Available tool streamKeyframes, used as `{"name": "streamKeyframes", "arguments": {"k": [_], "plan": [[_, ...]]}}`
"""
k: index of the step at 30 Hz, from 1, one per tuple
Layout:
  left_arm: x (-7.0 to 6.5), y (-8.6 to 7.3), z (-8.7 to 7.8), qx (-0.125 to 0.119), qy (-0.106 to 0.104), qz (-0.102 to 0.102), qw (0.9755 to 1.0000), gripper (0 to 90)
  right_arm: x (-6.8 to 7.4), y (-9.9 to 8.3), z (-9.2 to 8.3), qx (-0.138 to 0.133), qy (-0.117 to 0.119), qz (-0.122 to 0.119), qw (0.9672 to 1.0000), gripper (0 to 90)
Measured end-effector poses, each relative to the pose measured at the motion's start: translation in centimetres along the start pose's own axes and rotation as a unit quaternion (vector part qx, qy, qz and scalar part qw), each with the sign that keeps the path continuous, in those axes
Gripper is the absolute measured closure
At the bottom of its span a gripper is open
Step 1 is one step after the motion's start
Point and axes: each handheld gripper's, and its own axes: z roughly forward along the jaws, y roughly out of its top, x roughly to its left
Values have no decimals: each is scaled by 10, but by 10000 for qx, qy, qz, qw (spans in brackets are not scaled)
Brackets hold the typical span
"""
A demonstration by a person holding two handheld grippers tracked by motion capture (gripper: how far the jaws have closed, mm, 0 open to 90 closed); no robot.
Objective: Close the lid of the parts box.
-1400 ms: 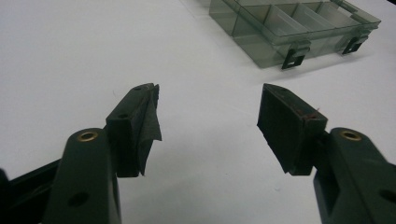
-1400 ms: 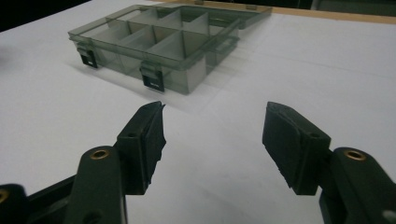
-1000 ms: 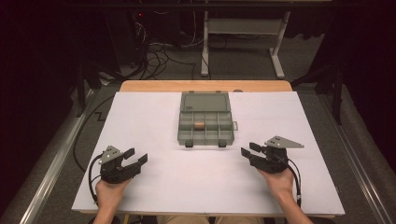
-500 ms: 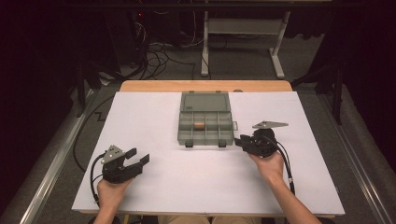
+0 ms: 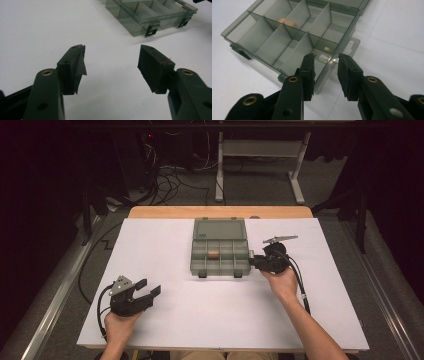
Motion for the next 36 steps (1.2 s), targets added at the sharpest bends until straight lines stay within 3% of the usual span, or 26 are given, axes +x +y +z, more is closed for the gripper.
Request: {"name": "streamKeyframes", "arguments": {"k": [10, 15, 30, 33, 36], "plan": [[-1, 0, 1, 43, -38, 42, 10000, 384, -6, 17, 18, 231, -116, 78, 9996, 681], [-3, 1, 2, 43, -75, 55, 9999, 388, -10, 24, 24, 350, -77, 350, 9987, 694], [-7, 2, 5, 150, -160, 222, 9995, 389, -11, 32, 35, 568, -228, 358, 9975, 722], [-3, 5, 5, 47, -246, -36, 9997, 392, -11, 32, 35, 570, -241, 379, 9974, 720], [-2, 11, 8, 17, -230, -127, 9997, 393, -9, 31, 35, 579, -294, 296, 9974, 719]]}}
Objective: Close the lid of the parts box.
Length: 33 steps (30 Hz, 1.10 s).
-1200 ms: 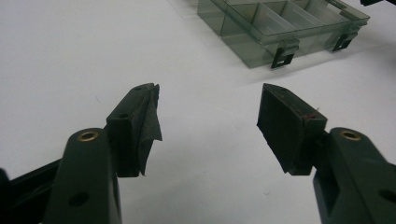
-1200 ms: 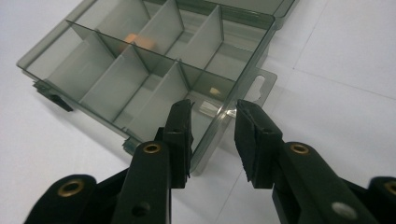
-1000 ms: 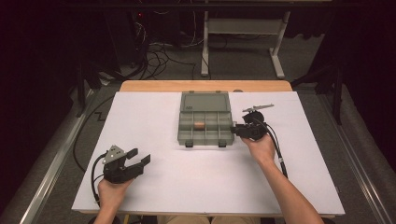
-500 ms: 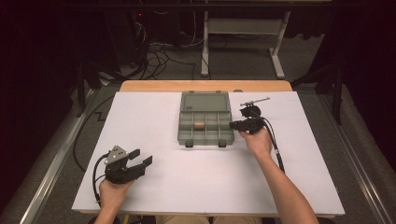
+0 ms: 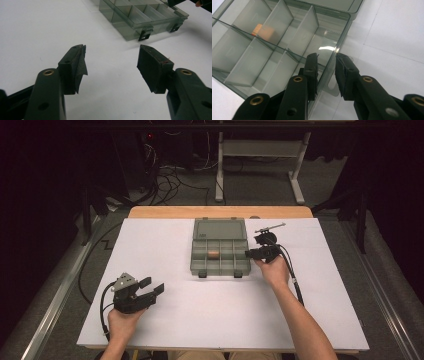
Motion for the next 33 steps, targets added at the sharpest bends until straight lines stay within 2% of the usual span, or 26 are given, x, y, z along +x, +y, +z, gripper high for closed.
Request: {"name": "streamKeyframes", "arguments": {"k": [5, 10, 11, 17, 20, 25, 27, 30, 33], "plan": [[-4, 9, 8, 132, 29, 123, 9998, 401, 0, 0, 0, -5, -11, -102, 9999, 720], [-2, 17, 24, 322, 57, 172, 9993, 406, 3, -2, 0, -31, -95, -169, 9998, 723], [-1, 18, 27, 320, 30, 132, 9994, 407, 3, -2, 0, -38, -119, -201, 9997, 724], [-1, 33, 46, 468, -73, 123, 9988, 414, 3, -2, 0, -35, -109, -181, 9998, 725], [-1, 40, 52, 490, -25, 219, 9986, 427, 3, -2, 0, -25, -88, -152, 9998, 725], [2, 53, 65, 565, -49, 213, 9982, 436, 3, -2, 0, -25, -88, -152, 9998, 725], [2, 59, 70, 621, -32, 270, 9977, 438, 3, -2, 0, -15, -89, -149, 9998, 725], [4, 68, 77, 757, -71, 186, 9969, 464, 3, -2, 0, -14, -87, -150, 9998, 725], [5, 76, 84, 786, 8, 260, 9966, 461, 3, -2, 0, -14, -85, -162, 9998, 726]]}}
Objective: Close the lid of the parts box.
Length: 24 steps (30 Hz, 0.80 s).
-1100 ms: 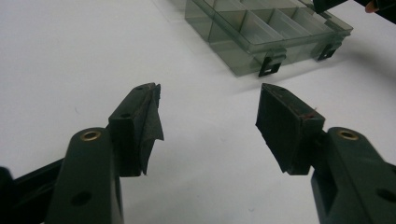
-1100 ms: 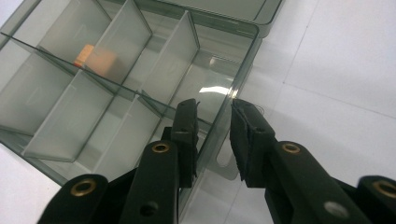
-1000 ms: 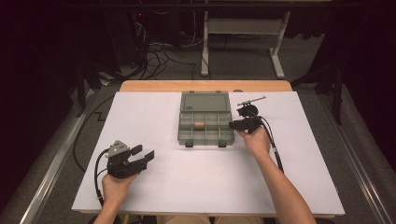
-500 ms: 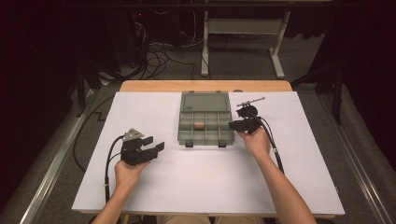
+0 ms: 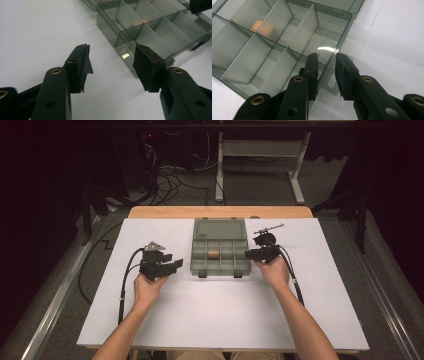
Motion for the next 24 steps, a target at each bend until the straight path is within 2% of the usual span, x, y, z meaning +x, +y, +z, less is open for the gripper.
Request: {"name": "streamKeyframes", "arguments": {"k": [6, 10, 13, 16, 19, 21, 24], "plan": [[5, 19, 12, 84, 59, -34, 9999, 446, 0, 0, 0, 5, 7, -26, 10000, 727], [5, 32, 21, 131, 208, 122, 9996, 428, 0, 0, 0, -4, -8, -32, 10000, 727], [8, 41, 27, 134, 149, 26, 9998, 421, 0, -1, 0, -23, -21, -46, 10000, 728], [12, 47, 33, 21, 110, -132, 9998, 444, 0, -1, 0, -32, -17, -70, 10000, 728], [17, 53, 40, 160, 101, -260, 9995, 444, 0, -1, 0, -26, -11, -65, 10000, 728], [21, 56, 43, 192, 24, -366, 9991, 451, 0, -1, 0, -27, -19, -70, 10000, 728], [24, 63, 47, 351, 66, -333, 9988, 456, 1, -1, 0, -26, -32, -62, 10000, 728]]}}
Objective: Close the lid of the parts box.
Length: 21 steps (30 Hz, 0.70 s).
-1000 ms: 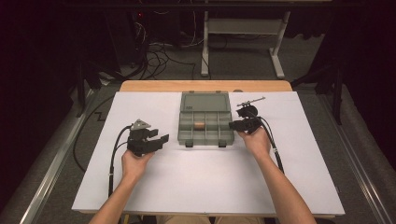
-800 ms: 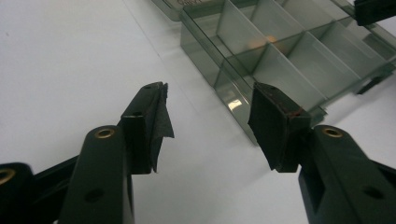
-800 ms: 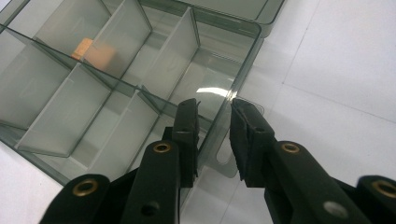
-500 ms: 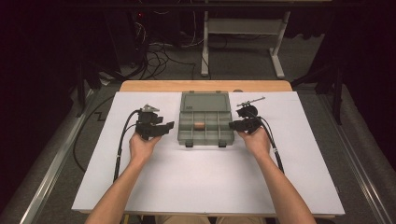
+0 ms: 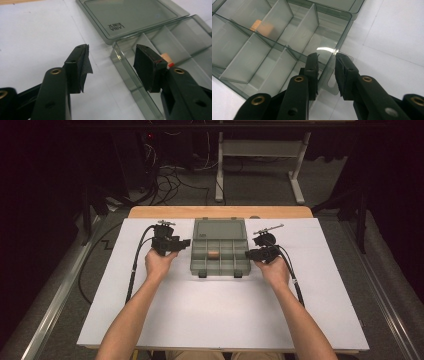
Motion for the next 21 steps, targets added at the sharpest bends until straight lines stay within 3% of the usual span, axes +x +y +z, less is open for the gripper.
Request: {"name": "streamKeyframes", "arguments": {"k": [15, 21], "plan": [[-3, 36, 23, 366, 100, -66, 9993, 494, 1, 1, 0, 49, -20, -59, 10000, 730], [-1, 49, 37, 618, 105, -146, 9979, 520, 1, 1, 0, 55, -20, -41, 10000, 729]]}}
